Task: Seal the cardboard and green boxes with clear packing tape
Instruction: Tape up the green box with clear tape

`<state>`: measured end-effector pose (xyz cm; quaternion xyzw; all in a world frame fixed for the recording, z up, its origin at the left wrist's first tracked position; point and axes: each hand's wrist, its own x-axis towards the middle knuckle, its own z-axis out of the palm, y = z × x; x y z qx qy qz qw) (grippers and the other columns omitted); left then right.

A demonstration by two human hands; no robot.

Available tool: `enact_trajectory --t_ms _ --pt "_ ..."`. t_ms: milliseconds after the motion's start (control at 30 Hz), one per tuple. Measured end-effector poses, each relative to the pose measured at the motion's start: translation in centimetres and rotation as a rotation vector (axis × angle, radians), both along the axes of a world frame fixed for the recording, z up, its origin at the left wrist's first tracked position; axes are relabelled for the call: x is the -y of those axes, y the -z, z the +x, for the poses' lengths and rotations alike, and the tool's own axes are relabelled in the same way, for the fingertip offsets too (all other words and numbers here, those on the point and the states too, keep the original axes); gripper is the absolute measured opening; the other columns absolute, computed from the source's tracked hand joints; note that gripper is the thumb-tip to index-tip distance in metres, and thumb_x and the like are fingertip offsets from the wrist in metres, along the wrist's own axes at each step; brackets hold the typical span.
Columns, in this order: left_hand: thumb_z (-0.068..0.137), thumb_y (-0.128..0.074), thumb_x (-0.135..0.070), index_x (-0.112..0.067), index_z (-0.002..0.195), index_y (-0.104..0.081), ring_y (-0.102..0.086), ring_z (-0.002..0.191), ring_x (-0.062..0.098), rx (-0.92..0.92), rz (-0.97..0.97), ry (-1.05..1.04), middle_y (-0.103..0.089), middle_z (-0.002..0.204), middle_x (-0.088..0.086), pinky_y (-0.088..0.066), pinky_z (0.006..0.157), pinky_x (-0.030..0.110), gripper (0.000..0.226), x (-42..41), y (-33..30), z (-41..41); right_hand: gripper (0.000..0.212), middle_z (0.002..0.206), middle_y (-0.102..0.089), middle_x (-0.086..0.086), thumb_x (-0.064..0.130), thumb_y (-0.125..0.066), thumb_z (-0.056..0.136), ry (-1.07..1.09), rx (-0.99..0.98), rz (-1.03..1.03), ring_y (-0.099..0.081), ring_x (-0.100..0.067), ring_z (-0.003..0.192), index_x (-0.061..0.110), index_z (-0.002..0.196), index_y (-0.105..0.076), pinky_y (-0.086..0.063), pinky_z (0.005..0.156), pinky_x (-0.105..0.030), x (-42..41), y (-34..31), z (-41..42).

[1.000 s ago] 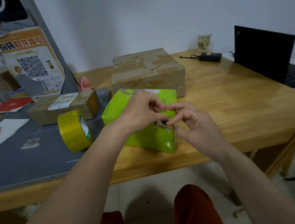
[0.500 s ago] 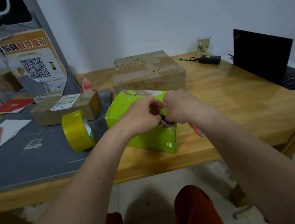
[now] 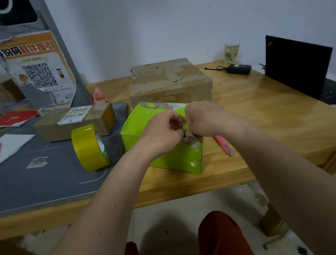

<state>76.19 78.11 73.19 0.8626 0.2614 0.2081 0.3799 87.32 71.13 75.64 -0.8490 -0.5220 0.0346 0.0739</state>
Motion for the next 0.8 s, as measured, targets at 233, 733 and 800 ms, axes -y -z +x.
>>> enact_trajectory --t_ms 233,733,800 --pt "0.088 -0.062 0.003 -0.016 0.092 -0.066 -0.061 0.087 0.014 0.059 -0.072 0.019 -0.064 0.087 0.0 -0.051 0.091 0.032 0.02 -0.2 0.4 -0.5 0.016 0.071 -0.062 0.002 0.025 -0.074 0.081 -0.202 -0.797 0.263 -0.051 -0.006 0.056 0.011 0.088 -0.069 -0.042 0.058 -0.022 5.8 0.1 1.2" --pt "0.091 -0.061 0.0 -0.016 0.095 -0.065 -0.063 0.091 0.017 0.181 -0.036 -0.001 -0.065 0.098 0.005 -0.051 0.086 0.028 0.017 -0.4 1.7 -0.6 0.018 0.058 -0.059 -0.003 0.008 -0.077 0.077 0.119 -0.791 0.805 -0.048 -0.008 0.054 0.019 0.064 -0.07 -0.039 0.056 -0.027 3.2 5.1 -0.3" --pt "0.089 -0.065 -0.003 -0.008 0.101 -0.067 -0.062 0.09 0.017 0.253 0.123 -0.054 -0.063 0.102 0.007 -0.05 0.084 0.022 0.014 -0.1 2.8 -0.9 0.022 0.061 -0.059 -0.006 0.007 -0.076 0.078 0.135 -0.785 0.831 -0.049 -0.014 0.059 0.021 0.063 -0.068 -0.041 0.06 -0.031 3.0 5.2 -0.4"
